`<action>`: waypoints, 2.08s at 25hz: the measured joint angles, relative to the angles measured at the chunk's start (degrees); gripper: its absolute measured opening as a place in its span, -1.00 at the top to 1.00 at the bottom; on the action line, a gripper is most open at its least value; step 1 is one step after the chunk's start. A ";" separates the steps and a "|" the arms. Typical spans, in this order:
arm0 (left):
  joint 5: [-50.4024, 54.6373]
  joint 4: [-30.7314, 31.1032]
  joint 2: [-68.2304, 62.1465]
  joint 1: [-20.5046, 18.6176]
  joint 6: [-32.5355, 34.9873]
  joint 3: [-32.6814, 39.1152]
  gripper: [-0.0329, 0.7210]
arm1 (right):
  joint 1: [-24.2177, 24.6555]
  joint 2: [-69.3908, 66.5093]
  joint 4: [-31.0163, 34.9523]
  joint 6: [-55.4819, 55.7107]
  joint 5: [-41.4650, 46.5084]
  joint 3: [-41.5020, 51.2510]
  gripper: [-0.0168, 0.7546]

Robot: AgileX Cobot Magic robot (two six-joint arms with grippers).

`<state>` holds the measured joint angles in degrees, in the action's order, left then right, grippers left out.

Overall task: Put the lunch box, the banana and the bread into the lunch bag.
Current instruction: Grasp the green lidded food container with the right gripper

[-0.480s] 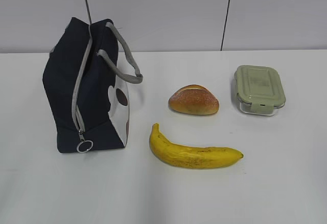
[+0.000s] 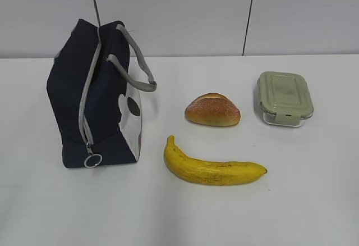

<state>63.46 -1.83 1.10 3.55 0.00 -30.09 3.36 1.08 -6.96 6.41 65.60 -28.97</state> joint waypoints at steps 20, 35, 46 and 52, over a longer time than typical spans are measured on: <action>-12.81 -4.68 -30.12 0.11 0.00 -19.58 -0.64 | 0.00 0.00 0.00 0.00 0.00 0.00 -0.40; -7.51 -20.98 -71.10 0.12 5.78 -42.06 -0.58 | 0.00 0.00 0.00 0.00 0.00 0.00 -0.40; -7.63 -23.43 -90.97 0.12 12.29 -52.20 -0.41 | 0.00 0.00 0.00 0.00 0.00 0.00 -0.40; -8.66 -24.00 -96.38 0.12 13.91 -54.36 -0.39 | 0.00 0.00 0.00 0.00 0.00 0.00 -0.40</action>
<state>54.81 -25.83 -95.28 3.68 13.91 -84.45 3.36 1.08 -6.96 6.41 65.60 -28.97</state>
